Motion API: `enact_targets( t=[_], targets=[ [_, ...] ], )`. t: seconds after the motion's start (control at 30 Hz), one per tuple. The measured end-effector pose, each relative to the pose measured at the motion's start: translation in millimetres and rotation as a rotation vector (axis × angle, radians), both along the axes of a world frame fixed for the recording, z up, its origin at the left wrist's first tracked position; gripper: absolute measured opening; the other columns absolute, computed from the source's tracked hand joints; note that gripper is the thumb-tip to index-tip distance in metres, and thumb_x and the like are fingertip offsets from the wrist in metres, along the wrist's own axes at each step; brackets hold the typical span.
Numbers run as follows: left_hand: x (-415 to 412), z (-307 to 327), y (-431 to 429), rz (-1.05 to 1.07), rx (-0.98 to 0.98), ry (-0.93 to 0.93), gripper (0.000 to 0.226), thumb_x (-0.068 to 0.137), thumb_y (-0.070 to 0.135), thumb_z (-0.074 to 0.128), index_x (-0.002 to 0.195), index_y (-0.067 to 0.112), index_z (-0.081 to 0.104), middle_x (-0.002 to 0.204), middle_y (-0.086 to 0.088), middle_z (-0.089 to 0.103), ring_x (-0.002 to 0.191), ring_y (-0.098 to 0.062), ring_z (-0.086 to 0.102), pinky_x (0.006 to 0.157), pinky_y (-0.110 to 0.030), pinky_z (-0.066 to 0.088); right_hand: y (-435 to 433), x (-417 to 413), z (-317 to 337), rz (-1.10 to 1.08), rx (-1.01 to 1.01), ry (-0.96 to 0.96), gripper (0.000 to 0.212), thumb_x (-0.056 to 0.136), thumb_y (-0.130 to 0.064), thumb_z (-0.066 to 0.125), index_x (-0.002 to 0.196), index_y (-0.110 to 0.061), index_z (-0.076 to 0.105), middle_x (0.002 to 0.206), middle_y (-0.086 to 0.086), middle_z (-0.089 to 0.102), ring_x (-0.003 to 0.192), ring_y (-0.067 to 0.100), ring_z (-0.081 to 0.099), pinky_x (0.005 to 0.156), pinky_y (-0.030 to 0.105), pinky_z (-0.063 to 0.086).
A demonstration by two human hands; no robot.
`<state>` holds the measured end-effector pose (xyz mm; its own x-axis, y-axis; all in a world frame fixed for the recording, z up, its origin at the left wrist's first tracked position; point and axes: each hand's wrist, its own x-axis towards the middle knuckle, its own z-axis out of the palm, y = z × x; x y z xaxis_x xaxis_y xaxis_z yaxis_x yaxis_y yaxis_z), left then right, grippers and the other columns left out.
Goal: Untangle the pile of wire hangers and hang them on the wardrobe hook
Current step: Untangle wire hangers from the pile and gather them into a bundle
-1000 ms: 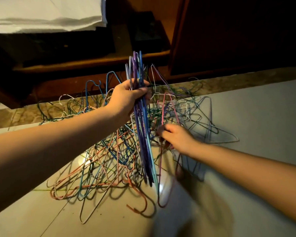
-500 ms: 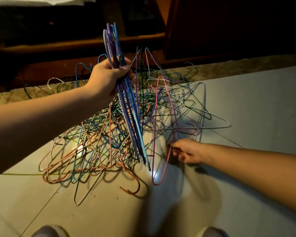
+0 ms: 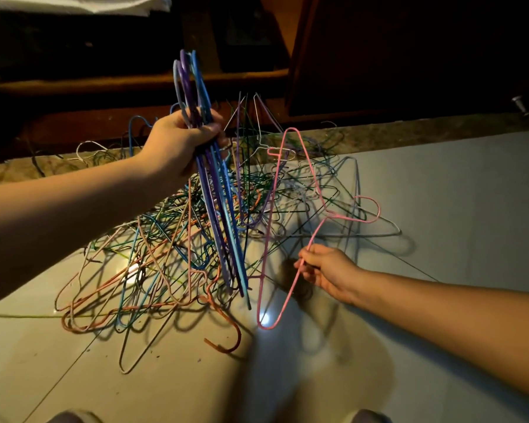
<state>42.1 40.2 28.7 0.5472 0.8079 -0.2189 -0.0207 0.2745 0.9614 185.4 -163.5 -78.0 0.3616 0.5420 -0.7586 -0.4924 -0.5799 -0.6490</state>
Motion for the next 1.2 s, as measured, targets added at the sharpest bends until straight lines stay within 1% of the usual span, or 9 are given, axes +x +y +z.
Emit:
enact_targets(
  t=[0.1,0.37,0.53,0.63,0.73,0.87,1.0,1.1,1.2],
  targets=[
    [1,2,-1,0.009,0.016,0.013,0.015,0.093,-0.001,0.047,0.091,0.01,0.057,0.083,-0.007,0.057,0.071,-0.011,0.063,0.068,-0.026,0.057,-1,-6,3,-0.012,0.037,-0.086,0.025,0.097,-0.002,0.041,0.074,-0.01,0.049,0.067,0.009,0.053,0.035,0.0,0.049,0.039,0.009,0.041],
    [5,7,-3,0.014,0.048,-0.004,0.015,0.091,-0.002,0.049,0.085,0.009,0.057,0.079,-0.007,0.056,0.064,-0.01,0.062,0.068,-0.027,0.057,16,-6,12,-0.053,0.14,-0.35,0.03,0.095,0.002,0.042,0.067,-0.009,0.047,0.062,0.009,0.046,0.034,-0.003,0.044,0.038,0.008,0.037],
    [9,15,3,0.123,0.098,-0.06,0.02,0.09,-0.005,0.051,0.079,0.011,0.056,0.068,0.0,0.056,0.062,-0.009,0.059,0.063,-0.024,0.055,40,3,29,-0.066,0.195,-0.516,0.034,0.096,0.0,0.04,0.064,-0.01,0.044,0.059,0.005,0.045,0.037,-0.002,0.043,0.039,0.009,0.035],
    [8,12,9,0.177,0.119,-0.046,0.02,0.089,-0.007,0.051,0.081,0.011,0.056,0.07,-0.002,0.055,0.061,-0.009,0.059,0.062,-0.023,0.054,59,17,41,-0.147,0.188,-0.637,0.034,0.097,-0.005,0.041,0.063,-0.013,0.045,0.059,0.002,0.048,0.048,0.008,0.044,0.044,0.014,0.037],
    [3,1,8,0.162,0.087,-0.038,0.017,0.088,-0.007,0.053,0.084,0.009,0.058,0.075,-0.004,0.055,0.061,-0.01,0.059,0.061,-0.023,0.053,75,38,55,-0.249,0.223,-0.683,0.034,0.098,-0.007,0.04,0.066,-0.015,0.046,0.061,0.002,0.05,0.054,0.01,0.046,0.044,0.013,0.039],
    [0,-2,9,0.169,0.013,-0.063,0.015,0.089,-0.006,0.051,0.084,0.008,0.055,0.076,-0.006,0.053,0.061,-0.011,0.059,0.064,-0.027,0.056,77,44,64,-0.101,0.283,-0.777,0.034,0.097,-0.008,0.042,0.064,-0.014,0.046,0.061,0.002,0.051,0.054,0.009,0.046,0.05,0.016,0.041],
    [3,1,13,0.167,0.039,-0.021,0.017,0.089,-0.005,0.052,0.084,0.011,0.056,0.076,-0.005,0.055,0.063,-0.012,0.06,0.066,-0.029,0.057,78,35,67,0.078,0.36,-0.749,0.031,0.096,-0.005,0.044,0.066,-0.014,0.05,0.055,-0.002,0.05,0.04,-0.001,0.043,0.044,0.013,0.036],
    [5,0,16,0.162,0.118,0.058,0.02,0.088,-0.005,0.053,0.088,0.014,0.06,0.08,-0.004,0.057,0.069,-0.014,0.061,0.067,-0.031,0.057,81,31,66,0.192,0.326,-0.83,0.034,0.093,-0.011,0.05,0.06,-0.019,0.05,0.04,-0.008,0.046,0.039,0.003,0.037,0.047,0.023,0.03],
    [9,-2,11,0.169,0.153,0.122,0.024,0.087,-0.006,0.054,0.09,0.017,0.061,0.087,-0.003,0.058,0.074,-0.013,0.06,0.069,-0.028,0.058,81,22,61,0.264,0.256,-0.88,0.034,0.091,-0.015,0.053,0.058,-0.019,0.05,0.048,-0.005,0.046,0.047,0.014,0.039,0.055,0.028,0.032]
  ],
)
